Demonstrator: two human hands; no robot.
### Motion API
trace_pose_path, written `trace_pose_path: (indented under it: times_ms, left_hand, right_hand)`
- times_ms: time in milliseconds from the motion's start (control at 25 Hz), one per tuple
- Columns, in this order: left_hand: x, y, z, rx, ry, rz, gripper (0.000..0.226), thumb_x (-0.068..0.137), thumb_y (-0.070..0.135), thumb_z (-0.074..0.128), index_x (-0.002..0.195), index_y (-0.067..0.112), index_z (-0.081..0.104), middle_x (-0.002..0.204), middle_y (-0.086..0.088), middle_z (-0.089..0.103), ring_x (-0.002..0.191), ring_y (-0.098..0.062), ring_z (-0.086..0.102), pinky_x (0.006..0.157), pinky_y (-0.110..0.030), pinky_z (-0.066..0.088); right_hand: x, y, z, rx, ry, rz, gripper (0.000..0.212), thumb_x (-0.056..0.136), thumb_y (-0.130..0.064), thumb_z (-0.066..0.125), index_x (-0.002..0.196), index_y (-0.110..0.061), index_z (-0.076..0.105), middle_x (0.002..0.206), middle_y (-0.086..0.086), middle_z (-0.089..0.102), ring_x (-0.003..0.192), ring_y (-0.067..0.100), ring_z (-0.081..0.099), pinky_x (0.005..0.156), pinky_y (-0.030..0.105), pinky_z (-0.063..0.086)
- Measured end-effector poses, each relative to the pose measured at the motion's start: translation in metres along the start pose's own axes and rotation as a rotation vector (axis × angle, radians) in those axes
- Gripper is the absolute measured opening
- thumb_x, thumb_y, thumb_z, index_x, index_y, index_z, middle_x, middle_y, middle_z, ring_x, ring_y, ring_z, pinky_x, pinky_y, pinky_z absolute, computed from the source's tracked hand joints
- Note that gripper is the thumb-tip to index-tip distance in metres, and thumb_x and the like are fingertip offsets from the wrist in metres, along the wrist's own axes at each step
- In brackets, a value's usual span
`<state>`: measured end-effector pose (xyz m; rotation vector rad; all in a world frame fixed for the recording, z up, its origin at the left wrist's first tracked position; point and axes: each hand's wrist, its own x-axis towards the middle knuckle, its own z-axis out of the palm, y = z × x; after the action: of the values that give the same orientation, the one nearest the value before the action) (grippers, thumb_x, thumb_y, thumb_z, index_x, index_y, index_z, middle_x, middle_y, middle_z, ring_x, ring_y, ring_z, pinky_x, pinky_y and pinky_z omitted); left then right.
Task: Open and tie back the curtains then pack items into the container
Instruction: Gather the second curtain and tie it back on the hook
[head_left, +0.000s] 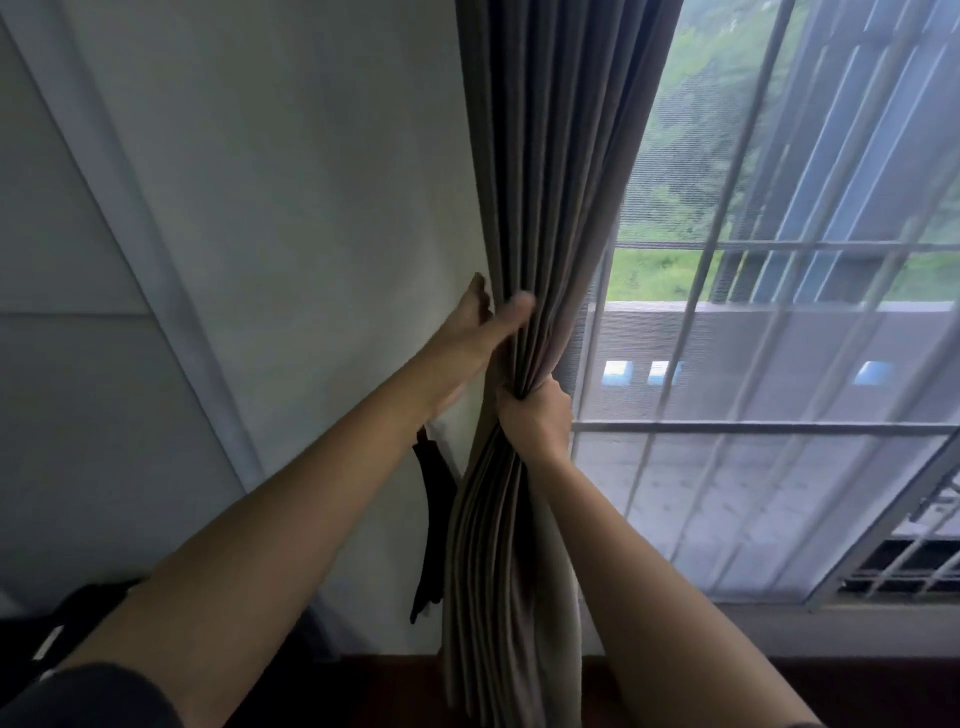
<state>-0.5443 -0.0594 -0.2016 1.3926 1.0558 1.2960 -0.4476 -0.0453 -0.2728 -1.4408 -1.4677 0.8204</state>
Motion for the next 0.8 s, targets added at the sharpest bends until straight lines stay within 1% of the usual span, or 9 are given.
trace_pose_path:
  times_ms: [80,120,200,280,360,440,520,680,800]
  left_hand:
    - [-0.016,-0.033,-0.017,-0.162,0.306,-0.045,0.059,0.094,0.044,0.046,0.144,0.016,0.032,0.14,0.003,0.046,0.123,-0.008,0.046,0.103,-0.027,0.039]
    - [-0.02,-0.055,-0.026,-0.171,0.491,-0.11,0.047,0.096,0.039,0.045,0.133,0.011,0.047,0.122,0.0,0.057,0.106,-0.009,0.055,0.091,-0.022,0.046]
    - [-0.019,-0.105,-0.043,-0.035,0.772,-0.352,0.026,0.095,0.025,0.048,0.084,0.006,0.061,0.08,-0.005,0.056,0.069,-0.014,0.052,0.06,-0.021,0.048]
    - [-0.008,-0.154,-0.058,0.122,0.751,-0.607,0.024,0.09,0.018,0.054,0.069,0.006,0.055,0.073,-0.01,0.052,0.069,-0.027,0.056,0.059,-0.032,0.047]
    - [0.003,-0.184,-0.061,0.157,0.681,-0.77,0.028,0.081,0.019,0.068,0.098,-0.002,0.06,0.086,-0.015,0.06,0.089,-0.032,0.063,0.064,-0.034,0.048]
    - [0.011,-0.205,-0.057,0.164,0.617,-0.834,0.072,0.075,0.024,0.077,0.131,-0.004,0.042,0.12,-0.02,0.056,0.11,-0.034,0.058,0.077,-0.033,0.048]
    - [0.014,-0.218,-0.051,0.185,0.581,-0.792,0.087,0.073,0.029,0.079,0.138,-0.002,0.03,0.133,-0.019,0.048,0.119,-0.035,0.052,0.084,-0.033,0.046]
    - [0.01,-0.223,-0.052,0.211,0.58,-0.725,0.061,0.086,0.02,0.064,0.133,-0.001,0.031,0.13,-0.022,0.05,0.111,-0.034,0.054,0.082,-0.034,0.044]
    - [-0.014,-0.218,-0.06,0.367,0.521,-0.659,0.041,0.087,0.026,0.062,0.113,0.007,0.037,0.113,-0.017,0.055,0.09,-0.025,0.054,0.071,-0.03,0.043]
  right_hand:
    - [0.004,0.002,-0.001,-0.018,0.018,0.008,0.034,0.083,-0.032,0.056,0.108,-0.009,0.062,0.099,0.011,0.063,0.096,0.035,0.059,0.078,0.039,0.049]
    - [0.005,0.002,0.0,-0.031,0.023,0.012,0.033,0.083,-0.03,0.056,0.107,-0.009,0.062,0.097,0.012,0.062,0.096,0.036,0.058,0.081,0.041,0.05]
    - [0.007,0.003,0.003,-0.039,0.027,0.013,0.031,0.083,-0.029,0.055,0.106,-0.009,0.061,0.09,0.008,0.058,0.094,0.036,0.058,0.08,0.041,0.05]
    - [0.008,0.005,0.005,-0.019,0.028,0.015,0.027,0.083,-0.028,0.055,0.101,-0.009,0.061,0.085,0.004,0.057,0.09,0.033,0.058,0.072,0.035,0.047]
    - [0.011,0.008,0.007,0.013,0.027,0.015,0.022,0.083,-0.026,0.055,0.092,-0.007,0.059,0.079,0.003,0.057,0.082,0.029,0.058,0.065,0.03,0.04]
    - [0.012,0.011,0.007,0.042,0.023,0.015,0.018,0.084,-0.025,0.056,0.086,-0.007,0.058,0.075,0.002,0.057,0.078,0.027,0.058,0.063,0.028,0.038]
    - [0.015,0.012,0.005,0.055,0.013,0.013,0.017,0.084,-0.023,0.057,0.086,-0.006,0.059,0.075,0.003,0.058,0.076,0.027,0.058,0.062,0.03,0.042]
    - [0.018,0.013,0.001,0.091,-0.007,0.04,0.013,0.084,-0.023,0.058,0.088,-0.011,0.061,0.082,0.005,0.062,0.081,0.027,0.061,0.072,0.039,0.054]
    - [0.018,0.014,-0.001,0.094,-0.016,0.039,0.014,0.083,-0.025,0.059,0.088,-0.012,0.062,0.085,0.006,0.063,0.084,0.029,0.062,0.076,0.041,0.054]
